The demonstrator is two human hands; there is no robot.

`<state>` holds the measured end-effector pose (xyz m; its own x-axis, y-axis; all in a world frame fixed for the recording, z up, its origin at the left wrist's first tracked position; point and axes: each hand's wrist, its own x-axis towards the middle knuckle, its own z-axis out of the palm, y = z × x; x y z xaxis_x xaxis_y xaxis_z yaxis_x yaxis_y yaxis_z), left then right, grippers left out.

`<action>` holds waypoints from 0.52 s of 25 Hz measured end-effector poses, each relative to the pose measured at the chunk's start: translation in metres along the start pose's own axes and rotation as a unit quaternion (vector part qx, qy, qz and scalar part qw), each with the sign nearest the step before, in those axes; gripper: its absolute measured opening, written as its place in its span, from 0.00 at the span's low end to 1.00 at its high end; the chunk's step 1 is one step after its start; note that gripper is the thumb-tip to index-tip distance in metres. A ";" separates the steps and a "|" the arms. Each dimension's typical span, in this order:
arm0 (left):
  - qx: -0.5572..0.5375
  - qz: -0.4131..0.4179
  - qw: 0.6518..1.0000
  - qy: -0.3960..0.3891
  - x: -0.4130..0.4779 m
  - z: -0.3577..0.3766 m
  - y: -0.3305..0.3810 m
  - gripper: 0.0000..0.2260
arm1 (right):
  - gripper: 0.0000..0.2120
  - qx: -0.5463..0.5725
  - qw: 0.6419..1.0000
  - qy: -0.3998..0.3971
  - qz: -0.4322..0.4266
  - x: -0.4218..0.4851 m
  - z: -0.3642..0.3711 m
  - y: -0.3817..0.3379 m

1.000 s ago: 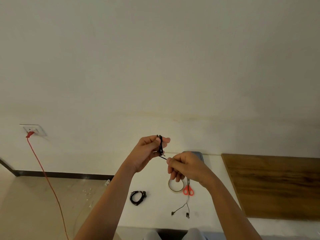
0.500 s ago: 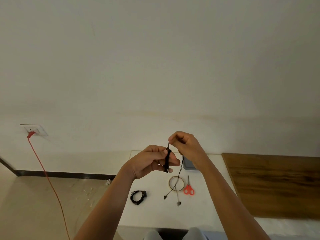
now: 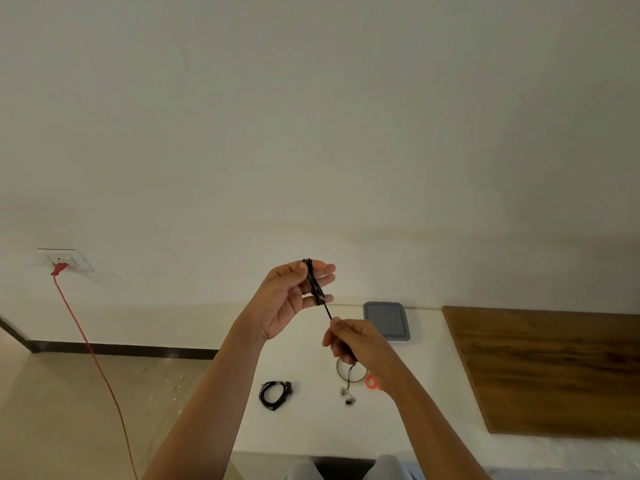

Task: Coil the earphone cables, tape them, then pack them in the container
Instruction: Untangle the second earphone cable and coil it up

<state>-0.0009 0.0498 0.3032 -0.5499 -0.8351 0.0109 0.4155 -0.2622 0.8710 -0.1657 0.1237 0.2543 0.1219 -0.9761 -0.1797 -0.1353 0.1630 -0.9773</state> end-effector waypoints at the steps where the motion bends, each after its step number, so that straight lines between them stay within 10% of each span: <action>1: 0.032 -0.006 0.999 0.016 0.001 -0.002 -0.001 0.12 | 0.20 -0.018 1.000 0.003 -0.003 -0.002 0.002 -0.001; 13: 0.213 -0.103 0.972 -0.008 -0.013 -0.010 -0.032 0.12 | 0.13 -0.103 0.985 0.069 -0.116 0.002 -0.004 -0.046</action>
<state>0.0004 0.0645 0.2702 -0.6016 -0.7783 -0.1801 -0.0400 -0.1958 0.9798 -0.1636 0.1137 0.2992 0.0398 -0.9963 0.0763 -0.3183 -0.0850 -0.9442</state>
